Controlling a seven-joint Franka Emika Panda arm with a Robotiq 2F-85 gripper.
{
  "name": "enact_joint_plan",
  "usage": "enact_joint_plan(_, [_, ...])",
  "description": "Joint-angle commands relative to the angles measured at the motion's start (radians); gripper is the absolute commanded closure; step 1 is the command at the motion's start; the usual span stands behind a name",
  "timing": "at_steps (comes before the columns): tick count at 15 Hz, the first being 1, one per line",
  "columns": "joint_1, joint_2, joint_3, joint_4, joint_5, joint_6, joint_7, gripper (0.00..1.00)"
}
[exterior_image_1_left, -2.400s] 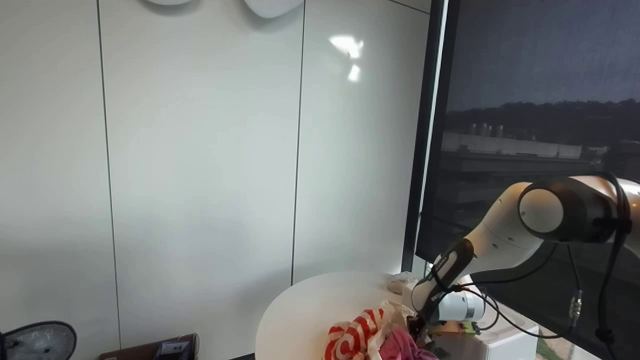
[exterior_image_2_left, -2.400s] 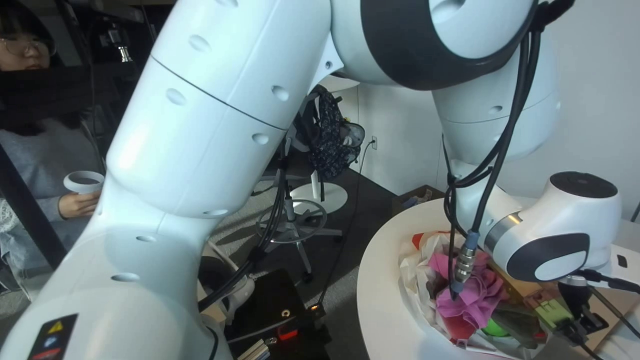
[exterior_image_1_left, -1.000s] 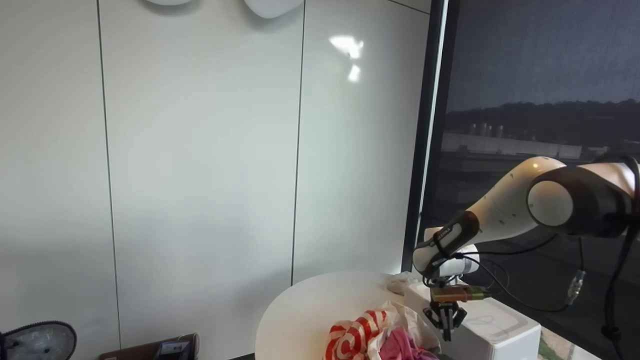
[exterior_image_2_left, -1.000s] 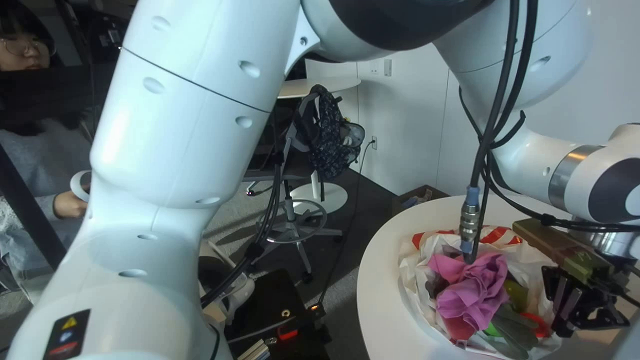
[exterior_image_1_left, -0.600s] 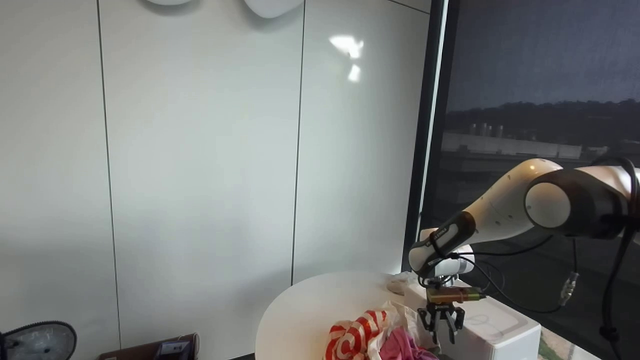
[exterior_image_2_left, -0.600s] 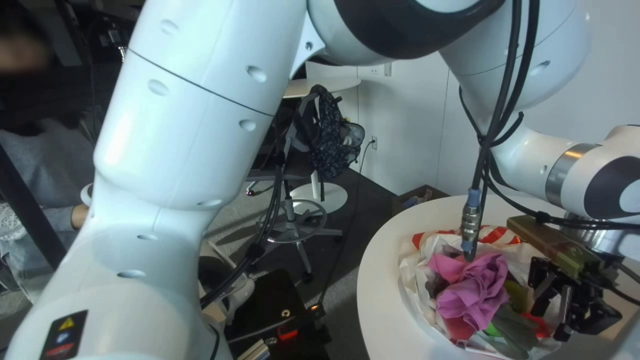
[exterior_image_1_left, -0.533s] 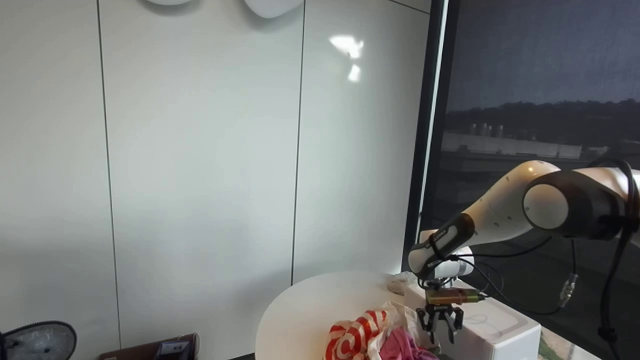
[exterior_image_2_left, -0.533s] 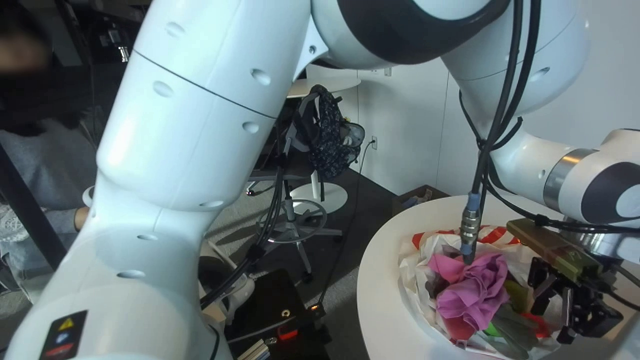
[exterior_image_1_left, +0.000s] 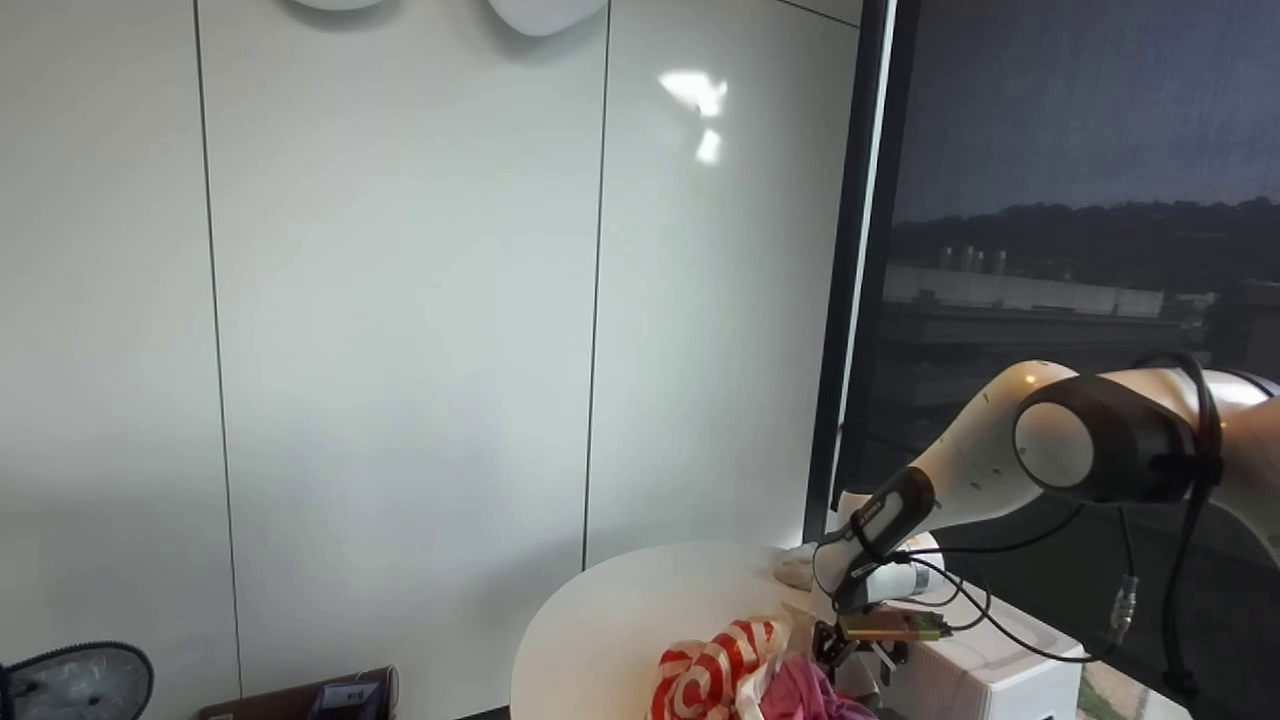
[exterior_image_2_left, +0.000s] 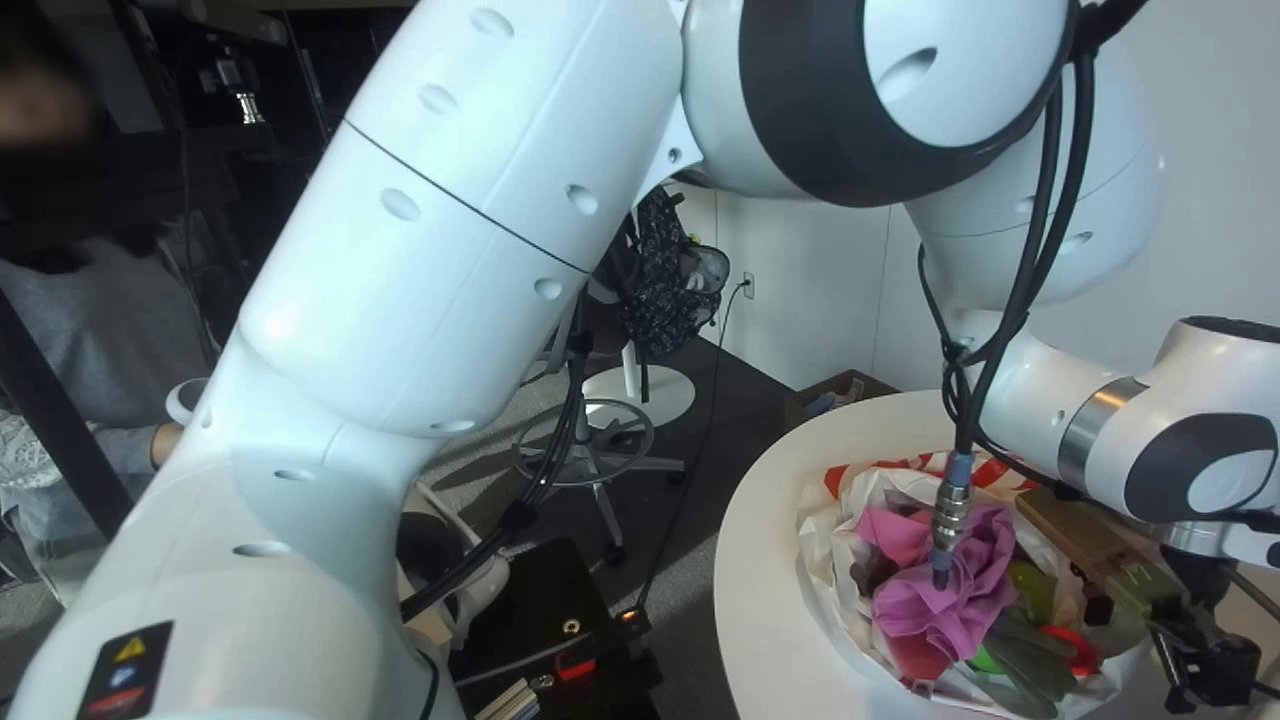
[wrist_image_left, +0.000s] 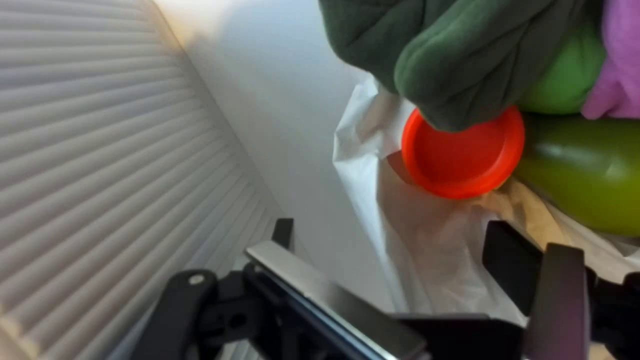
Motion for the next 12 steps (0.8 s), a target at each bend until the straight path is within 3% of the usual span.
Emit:
enact_joint_plan(1, [-0.017,0.029,0.012,0.018,0.019,0.05,-0.025,0.32])
enact_joint_plan(9, [0.041,-0.003,-0.049,-0.026,-0.044,0.089,0.002,0.95])
enact_joint_plan(12, [0.093,-0.001,-0.105,-0.019,-0.089,0.026,0.049,1.0])
